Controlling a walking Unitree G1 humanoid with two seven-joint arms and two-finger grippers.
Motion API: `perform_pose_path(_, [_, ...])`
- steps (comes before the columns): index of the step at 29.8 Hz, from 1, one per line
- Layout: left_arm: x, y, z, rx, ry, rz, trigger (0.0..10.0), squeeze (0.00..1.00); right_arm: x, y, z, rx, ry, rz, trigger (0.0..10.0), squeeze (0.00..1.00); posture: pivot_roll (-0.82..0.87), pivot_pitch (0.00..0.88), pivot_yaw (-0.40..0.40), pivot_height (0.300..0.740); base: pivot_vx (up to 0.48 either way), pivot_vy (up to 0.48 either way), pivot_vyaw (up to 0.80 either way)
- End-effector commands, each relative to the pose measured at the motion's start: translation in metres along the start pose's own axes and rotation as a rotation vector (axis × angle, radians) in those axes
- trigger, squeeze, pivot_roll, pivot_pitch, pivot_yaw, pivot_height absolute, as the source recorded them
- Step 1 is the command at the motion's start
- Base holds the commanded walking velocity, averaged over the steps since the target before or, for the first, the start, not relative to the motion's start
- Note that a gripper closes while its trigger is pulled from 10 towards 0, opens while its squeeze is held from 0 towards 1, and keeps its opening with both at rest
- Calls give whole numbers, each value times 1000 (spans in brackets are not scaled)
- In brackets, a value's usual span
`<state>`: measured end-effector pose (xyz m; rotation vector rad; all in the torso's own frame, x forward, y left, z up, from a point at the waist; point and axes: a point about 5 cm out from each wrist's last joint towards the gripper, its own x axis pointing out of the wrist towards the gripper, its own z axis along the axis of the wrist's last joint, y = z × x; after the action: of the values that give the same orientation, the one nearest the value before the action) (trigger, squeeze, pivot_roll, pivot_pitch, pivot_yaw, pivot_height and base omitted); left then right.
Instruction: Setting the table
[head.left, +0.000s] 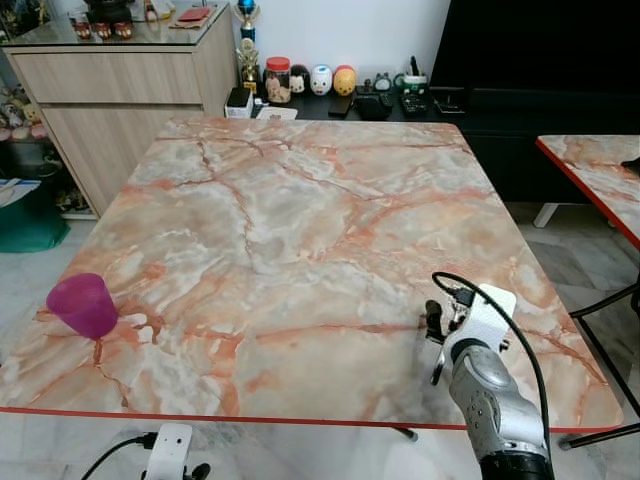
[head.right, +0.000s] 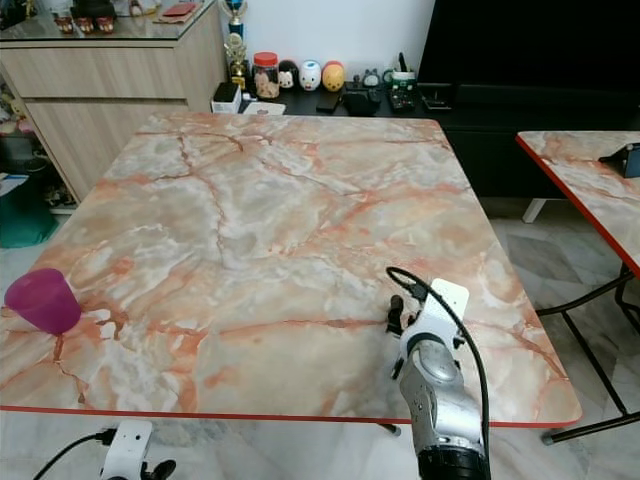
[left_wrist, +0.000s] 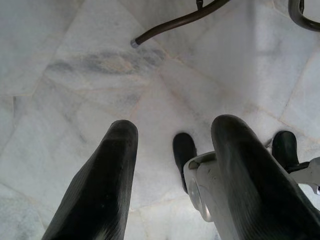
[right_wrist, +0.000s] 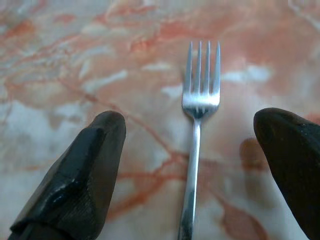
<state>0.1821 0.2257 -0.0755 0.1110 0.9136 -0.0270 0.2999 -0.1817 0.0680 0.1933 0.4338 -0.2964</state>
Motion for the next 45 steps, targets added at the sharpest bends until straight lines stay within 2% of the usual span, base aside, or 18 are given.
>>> perform_pose_path(1, [-1,-1,-4,-3,17,-2,10000,0,2,-1,3,3,-8,-10,10000,0,-7,0,-31,740,0,0,0])
perform_pose_path(24, [0,-1,-4,11,18,-12,10000,0,4,-3,-15,-15,44,-27,10000,0,-4,0,-32,740,0,0,0])
perform_pose_path(25, [0,-1,-4,12,18,-12,10000,0,4,-3,-15,-16,45,-26,8863,0,-4,0,-32,740,0,0,0])
perform_pose_path(26, [0,-1,-4,12,18,-12,10000,0,4,-3,-15,-16,45,-26,8863,0,-4,0,-32,740,0,0,0])
perform_pose_path(27, [0,-1,-4,13,19,-11,10000,0,4,-3,-15,-17,46,-25,0,0,-3,0,-32,740,0,0,0])
perform_pose_path(45, [0,-1,-3,13,18,-14,10000,0,4,2,-20,-33,60,4,0,0,-3,0,-33,740,0,0,0])
